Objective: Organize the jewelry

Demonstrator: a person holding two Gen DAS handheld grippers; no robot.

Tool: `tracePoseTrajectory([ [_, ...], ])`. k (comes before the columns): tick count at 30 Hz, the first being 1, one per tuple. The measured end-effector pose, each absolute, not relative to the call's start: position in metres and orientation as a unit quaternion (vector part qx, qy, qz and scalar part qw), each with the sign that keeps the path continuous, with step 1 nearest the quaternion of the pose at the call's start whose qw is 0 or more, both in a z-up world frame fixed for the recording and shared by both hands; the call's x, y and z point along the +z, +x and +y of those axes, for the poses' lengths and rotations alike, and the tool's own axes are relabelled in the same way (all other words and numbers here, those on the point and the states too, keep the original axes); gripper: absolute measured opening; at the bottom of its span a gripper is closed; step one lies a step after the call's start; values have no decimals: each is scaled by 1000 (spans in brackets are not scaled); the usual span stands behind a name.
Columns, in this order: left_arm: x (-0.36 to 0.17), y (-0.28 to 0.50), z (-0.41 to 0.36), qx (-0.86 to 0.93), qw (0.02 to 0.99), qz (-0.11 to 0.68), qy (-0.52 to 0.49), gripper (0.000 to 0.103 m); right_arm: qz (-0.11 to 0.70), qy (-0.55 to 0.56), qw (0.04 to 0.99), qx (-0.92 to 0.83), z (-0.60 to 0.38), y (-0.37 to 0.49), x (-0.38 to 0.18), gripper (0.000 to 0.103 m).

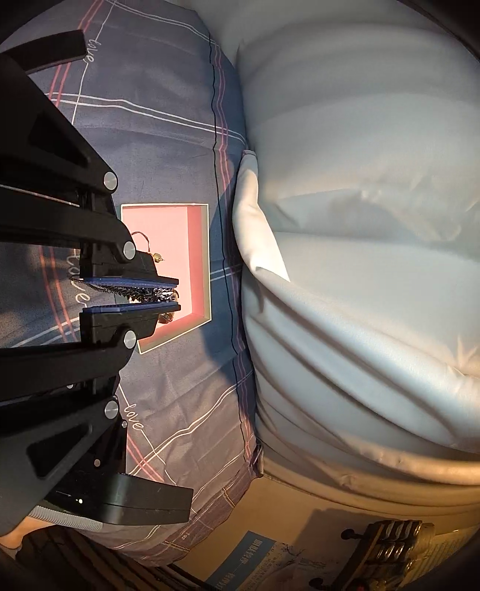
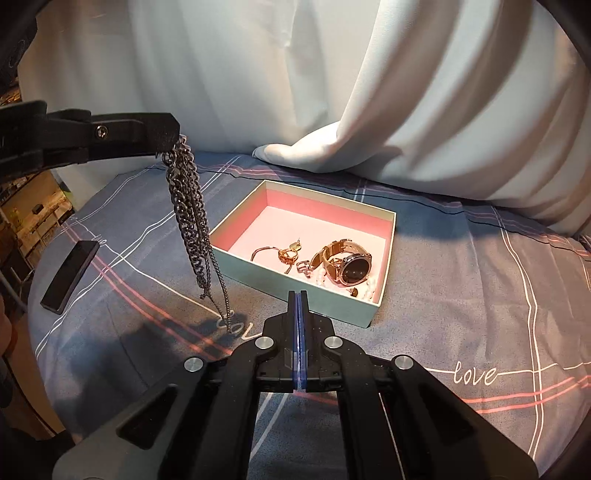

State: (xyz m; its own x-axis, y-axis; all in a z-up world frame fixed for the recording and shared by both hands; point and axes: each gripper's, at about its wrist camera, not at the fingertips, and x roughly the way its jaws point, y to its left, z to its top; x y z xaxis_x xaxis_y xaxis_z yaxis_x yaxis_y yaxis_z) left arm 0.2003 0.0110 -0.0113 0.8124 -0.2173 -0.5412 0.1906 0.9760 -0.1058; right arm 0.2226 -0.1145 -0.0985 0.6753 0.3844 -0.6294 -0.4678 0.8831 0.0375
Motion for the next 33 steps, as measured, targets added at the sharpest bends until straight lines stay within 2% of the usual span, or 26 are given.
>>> tracePoseTrajectory([
  [13,17,218,4,-98,960,263,-18,7,286,-74,926,233,-117,244,-48,1],
  [18,25,241,1,-101,960,260,-21,3,280,-76,929,231,-113,269,-35,1],
  [26,8,293,-5,-87,953,291,-13,1,293,-76,925,231,-105,304,-39,1],
  [33,-14,307,3,-74,947,312,-9,1,316,-70,914,243,-102,307,-61,1],
])
